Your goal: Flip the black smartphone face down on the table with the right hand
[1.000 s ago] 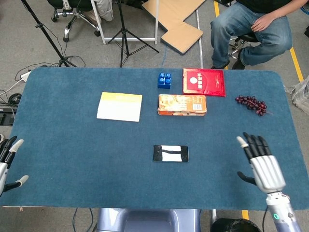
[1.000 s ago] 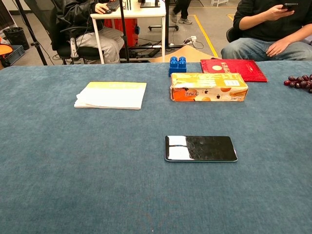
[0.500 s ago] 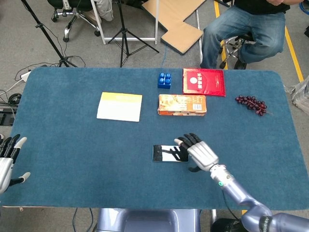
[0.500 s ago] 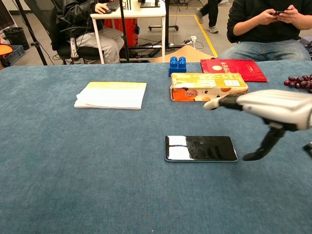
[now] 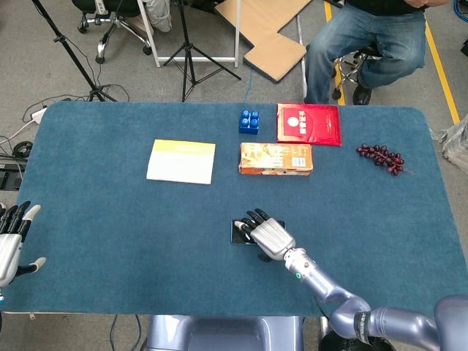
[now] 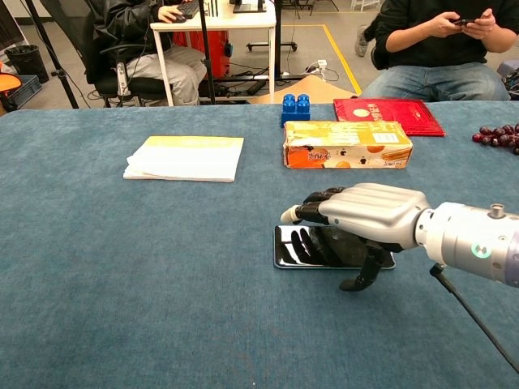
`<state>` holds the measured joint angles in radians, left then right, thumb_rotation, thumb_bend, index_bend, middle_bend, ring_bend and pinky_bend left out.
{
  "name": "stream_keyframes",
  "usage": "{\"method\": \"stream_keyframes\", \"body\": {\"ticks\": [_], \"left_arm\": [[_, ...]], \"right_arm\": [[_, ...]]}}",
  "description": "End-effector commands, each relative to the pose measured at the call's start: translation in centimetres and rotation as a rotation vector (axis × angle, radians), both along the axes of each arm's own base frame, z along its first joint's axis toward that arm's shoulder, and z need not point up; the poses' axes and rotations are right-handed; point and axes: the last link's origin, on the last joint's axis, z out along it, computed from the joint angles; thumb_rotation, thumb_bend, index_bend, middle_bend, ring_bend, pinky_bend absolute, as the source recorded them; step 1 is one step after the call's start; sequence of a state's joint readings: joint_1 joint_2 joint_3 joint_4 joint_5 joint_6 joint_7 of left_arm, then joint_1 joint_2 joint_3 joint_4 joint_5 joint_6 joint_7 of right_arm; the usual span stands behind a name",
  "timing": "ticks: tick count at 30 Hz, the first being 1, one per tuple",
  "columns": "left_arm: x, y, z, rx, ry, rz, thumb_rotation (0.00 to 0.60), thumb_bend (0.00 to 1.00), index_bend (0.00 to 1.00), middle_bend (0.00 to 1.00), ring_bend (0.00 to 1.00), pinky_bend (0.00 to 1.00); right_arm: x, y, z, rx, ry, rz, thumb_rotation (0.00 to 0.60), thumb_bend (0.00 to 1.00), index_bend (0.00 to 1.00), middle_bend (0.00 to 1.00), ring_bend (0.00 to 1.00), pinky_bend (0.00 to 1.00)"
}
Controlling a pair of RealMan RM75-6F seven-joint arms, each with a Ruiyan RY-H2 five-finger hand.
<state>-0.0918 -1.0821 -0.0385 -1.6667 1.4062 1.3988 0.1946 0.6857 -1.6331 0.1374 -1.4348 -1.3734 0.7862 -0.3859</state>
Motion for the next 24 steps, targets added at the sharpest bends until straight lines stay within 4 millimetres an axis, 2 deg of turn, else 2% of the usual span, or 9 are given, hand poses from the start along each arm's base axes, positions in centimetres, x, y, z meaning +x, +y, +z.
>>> {"method": "stream_keyframes", "body": {"ticks": [1,10,24], "left_arm": [[0.0,0.0,0.0,0.000,0.000,0.001,0.600,0.00,0.00,0.00,0.00,0.00],[0.1,-0.1,0.1,0.004,-0.003,-0.003,0.600,0.00,0.00,0.00,0.00,0.00],[0.2,0.0,0.0,-0.001,-0.003,-0.004,0.600,0.00,0.00,0.00,0.00,0.00]], "right_arm": [[-0.1,-0.2,-0.3,-0.009,0.013,0.011,0.600,0.13,0.14,0.14,0.01,0.11],[-1.2,-1.0,-0.4,-0.027,0.045,-0.007,0.600,0.13,0.15,0.17,0.04,0.13],[-1.5,-2.0,0.0,-0.035,0.059,-0.032,0.600,0.13,0.17,0.18,0.05,0.14]]}}
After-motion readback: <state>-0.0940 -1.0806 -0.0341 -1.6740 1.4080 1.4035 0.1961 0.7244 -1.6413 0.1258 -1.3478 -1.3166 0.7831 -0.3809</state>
